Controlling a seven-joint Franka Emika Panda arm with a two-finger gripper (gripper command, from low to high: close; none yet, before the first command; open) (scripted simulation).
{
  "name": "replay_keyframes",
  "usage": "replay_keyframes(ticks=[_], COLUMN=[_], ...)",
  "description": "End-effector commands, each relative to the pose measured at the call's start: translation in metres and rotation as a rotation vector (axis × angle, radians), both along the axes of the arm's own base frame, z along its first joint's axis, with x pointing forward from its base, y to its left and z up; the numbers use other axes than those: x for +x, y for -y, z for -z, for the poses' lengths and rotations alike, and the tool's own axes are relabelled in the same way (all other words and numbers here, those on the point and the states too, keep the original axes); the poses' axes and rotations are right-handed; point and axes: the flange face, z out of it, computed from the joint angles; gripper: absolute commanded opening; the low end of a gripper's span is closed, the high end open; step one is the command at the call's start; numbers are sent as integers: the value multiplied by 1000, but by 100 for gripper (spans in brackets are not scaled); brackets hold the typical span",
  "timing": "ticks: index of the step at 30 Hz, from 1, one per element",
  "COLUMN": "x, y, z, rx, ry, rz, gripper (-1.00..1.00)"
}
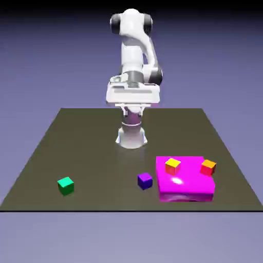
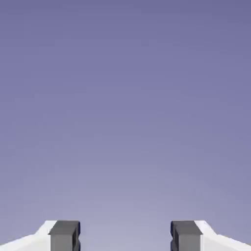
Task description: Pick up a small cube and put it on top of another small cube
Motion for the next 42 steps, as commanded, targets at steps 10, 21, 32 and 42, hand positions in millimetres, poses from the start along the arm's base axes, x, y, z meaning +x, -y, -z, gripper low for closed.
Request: replay_keyframes(ticks=[10,21,32,42], x=[54,49,32,51], y=[112,247,286,204], z=[89,214,324,244], rx=[170,319,355,388], ry=[-319,-635,-726,-741], rz=[337,732,856,797], gripper=[0,0,-100,-100])
